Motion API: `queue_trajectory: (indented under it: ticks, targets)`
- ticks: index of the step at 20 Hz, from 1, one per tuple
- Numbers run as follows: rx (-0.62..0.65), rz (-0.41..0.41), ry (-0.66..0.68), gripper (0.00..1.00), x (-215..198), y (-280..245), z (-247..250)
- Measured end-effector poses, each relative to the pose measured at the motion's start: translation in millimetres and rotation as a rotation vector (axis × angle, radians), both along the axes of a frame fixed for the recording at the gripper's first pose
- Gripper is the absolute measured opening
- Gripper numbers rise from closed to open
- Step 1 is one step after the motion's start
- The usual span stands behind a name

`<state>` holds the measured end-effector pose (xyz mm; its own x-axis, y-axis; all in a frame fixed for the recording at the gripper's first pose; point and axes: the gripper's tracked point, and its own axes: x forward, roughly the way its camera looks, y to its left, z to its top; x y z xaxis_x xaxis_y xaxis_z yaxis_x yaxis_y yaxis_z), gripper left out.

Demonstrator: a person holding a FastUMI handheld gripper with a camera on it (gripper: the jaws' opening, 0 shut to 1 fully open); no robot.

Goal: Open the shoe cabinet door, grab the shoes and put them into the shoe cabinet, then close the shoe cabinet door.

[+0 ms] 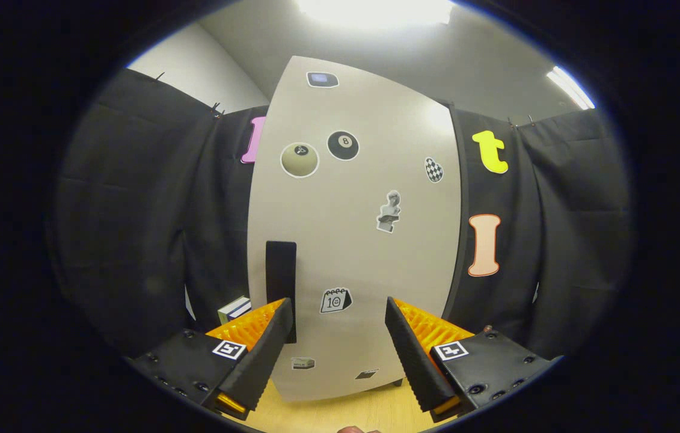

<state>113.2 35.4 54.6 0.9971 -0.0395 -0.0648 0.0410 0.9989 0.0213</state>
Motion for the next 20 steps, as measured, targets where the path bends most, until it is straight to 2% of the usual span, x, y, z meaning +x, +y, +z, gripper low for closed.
queue_trajectory:
  ticks: [6,14,20]
  targets:
    - [0.005,-0.030,-0.005,0.97,-30,-19,7]
    - [0.068,-0.028,0.008,0.97,-32,-37,-2]
    - [0.067,-0.035,-0.010,0.98,-36,-46,-3]
